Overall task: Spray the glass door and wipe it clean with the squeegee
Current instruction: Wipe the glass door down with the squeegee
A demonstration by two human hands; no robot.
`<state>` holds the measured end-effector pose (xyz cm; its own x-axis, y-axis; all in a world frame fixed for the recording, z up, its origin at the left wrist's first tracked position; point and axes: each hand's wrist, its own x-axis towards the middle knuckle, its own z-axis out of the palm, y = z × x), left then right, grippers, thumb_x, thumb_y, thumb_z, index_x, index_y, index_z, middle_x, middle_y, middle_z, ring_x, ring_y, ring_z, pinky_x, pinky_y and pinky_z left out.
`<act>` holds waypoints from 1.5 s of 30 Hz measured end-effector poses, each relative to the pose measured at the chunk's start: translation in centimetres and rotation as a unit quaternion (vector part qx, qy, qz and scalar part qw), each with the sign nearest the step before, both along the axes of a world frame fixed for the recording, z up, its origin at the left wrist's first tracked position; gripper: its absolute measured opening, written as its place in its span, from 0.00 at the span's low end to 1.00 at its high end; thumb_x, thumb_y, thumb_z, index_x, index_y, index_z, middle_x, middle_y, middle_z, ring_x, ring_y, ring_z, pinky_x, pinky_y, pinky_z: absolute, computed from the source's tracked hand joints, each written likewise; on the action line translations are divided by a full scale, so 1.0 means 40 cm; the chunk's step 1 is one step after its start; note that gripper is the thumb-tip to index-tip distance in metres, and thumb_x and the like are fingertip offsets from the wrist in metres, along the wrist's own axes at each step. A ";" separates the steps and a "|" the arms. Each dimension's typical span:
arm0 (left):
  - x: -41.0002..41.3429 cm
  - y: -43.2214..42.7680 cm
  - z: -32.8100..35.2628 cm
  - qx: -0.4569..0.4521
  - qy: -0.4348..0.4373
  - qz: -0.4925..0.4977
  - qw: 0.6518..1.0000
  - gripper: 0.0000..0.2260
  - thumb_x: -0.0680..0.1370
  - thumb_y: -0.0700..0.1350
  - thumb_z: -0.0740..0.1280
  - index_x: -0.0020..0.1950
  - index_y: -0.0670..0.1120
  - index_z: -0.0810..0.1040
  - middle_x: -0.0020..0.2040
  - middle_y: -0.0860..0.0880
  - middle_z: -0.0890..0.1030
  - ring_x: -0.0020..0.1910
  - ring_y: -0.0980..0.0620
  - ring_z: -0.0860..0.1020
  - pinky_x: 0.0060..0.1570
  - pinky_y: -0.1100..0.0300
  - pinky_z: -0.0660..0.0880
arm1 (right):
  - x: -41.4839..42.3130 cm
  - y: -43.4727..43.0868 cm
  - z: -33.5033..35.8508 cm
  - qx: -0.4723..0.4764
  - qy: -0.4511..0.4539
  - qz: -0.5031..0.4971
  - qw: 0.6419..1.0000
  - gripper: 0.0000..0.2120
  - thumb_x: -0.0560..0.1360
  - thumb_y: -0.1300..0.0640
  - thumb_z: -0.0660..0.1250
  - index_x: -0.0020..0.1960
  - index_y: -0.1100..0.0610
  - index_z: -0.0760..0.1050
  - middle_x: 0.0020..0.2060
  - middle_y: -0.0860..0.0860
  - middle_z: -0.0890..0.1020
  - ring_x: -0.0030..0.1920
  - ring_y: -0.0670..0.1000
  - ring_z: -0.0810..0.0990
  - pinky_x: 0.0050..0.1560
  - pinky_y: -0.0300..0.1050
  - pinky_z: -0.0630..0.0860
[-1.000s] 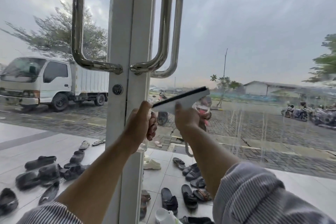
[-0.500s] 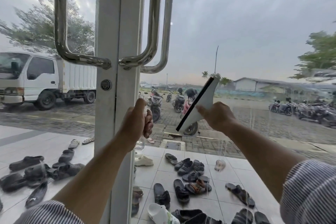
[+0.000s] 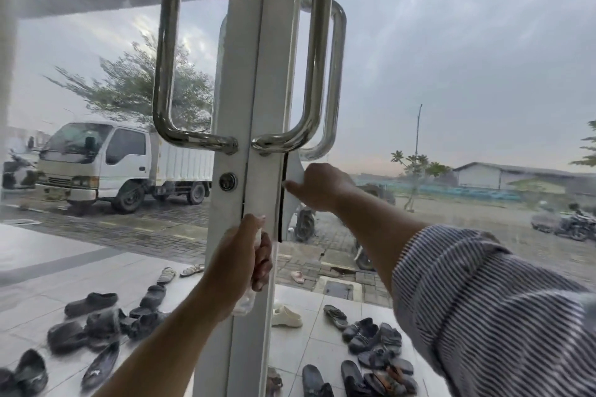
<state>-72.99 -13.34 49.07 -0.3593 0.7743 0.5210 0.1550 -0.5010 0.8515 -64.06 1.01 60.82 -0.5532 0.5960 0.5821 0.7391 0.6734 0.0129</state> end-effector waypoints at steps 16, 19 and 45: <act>0.078 0.119 0.034 -0.015 -0.013 -0.027 0.999 0.22 0.80 0.53 0.54 0.28 0.47 0.64 0.24 0.46 0.63 0.23 0.51 0.60 0.26 0.58 0.59 | 0.213 0.018 0.005 -0.009 0.077 -0.130 0.988 0.25 0.79 0.35 0.57 0.55 0.57 0.74 0.54 0.57 0.81 0.52 0.58 0.79 0.46 0.48 0.73; 0.114 0.144 0.040 -0.021 -0.025 -0.044 0.999 0.20 0.80 0.52 0.53 0.29 0.47 0.62 0.25 0.46 0.62 0.23 0.51 0.60 0.26 0.59 0.59 | 0.346 0.019 -0.007 0.010 0.061 -0.190 0.980 0.29 0.79 0.34 0.56 0.60 0.59 0.75 0.55 0.57 0.80 0.52 0.58 0.78 0.45 0.47 0.69; -0.074 0.053 -0.025 -0.013 -0.021 -0.011 1.000 0.20 0.72 0.60 0.56 0.25 0.49 0.63 0.22 0.46 0.62 0.21 0.50 0.60 0.25 0.58 0.59 | -0.029 -0.044 -0.209 -0.025 0.010 -0.042 0.999 0.24 0.81 0.38 0.55 0.60 0.57 0.77 0.55 0.56 0.82 0.54 0.58 0.81 0.44 0.49 0.73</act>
